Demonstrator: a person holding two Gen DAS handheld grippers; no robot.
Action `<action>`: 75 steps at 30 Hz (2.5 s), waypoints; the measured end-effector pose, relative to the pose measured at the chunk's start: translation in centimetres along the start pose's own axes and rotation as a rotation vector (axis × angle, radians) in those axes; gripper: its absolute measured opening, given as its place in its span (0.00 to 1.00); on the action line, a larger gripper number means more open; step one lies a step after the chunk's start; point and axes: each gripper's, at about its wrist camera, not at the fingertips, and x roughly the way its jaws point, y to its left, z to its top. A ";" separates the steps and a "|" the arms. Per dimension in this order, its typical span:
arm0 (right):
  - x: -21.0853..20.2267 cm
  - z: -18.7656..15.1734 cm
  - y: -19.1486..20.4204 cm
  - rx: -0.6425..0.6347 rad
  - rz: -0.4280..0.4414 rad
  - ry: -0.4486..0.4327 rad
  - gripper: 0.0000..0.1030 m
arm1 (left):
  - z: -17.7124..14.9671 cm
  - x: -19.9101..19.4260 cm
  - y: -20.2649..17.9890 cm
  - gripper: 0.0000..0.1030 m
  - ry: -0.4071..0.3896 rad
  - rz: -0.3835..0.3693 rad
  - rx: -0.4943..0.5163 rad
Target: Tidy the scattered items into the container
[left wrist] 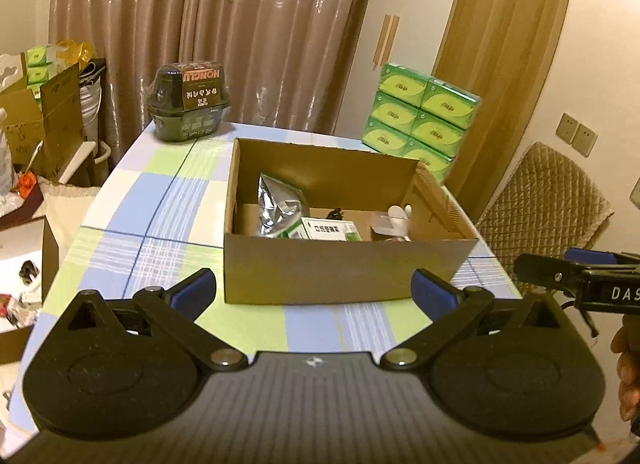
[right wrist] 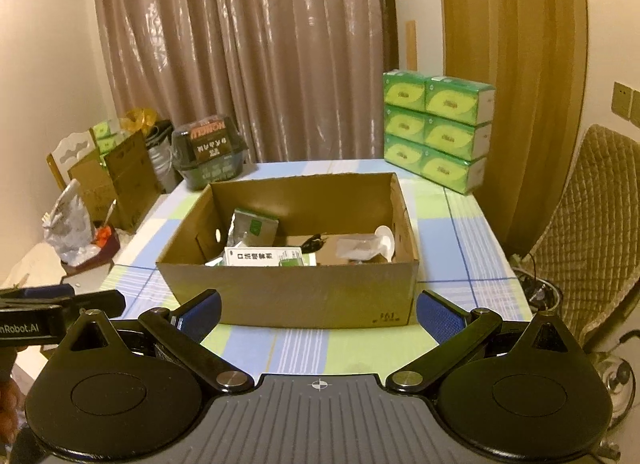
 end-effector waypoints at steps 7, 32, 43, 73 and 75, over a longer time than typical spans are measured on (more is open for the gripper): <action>-2.4 -0.9 0.3 0.003 -0.010 -0.015 0.98 | -1.6 -2.3 -0.6 0.99 -0.002 0.016 -0.028; -4.4 -2.0 0.6 0.024 -0.003 -0.011 0.98 | -3.7 -3.9 -1.5 0.99 0.051 0.072 -0.080; -4.7 -2.7 0.4 0.042 -0.008 0.001 0.98 | -4.3 -4.2 -2.1 0.99 0.068 0.079 -0.049; -4.2 -4.0 0.0 0.062 -0.015 0.034 0.98 | -5.1 -3.9 -3.2 0.99 0.094 0.081 -0.008; -4.2 -4.0 0.1 0.062 -0.015 0.034 0.98 | -5.1 -3.9 -3.2 0.99 0.096 0.079 -0.008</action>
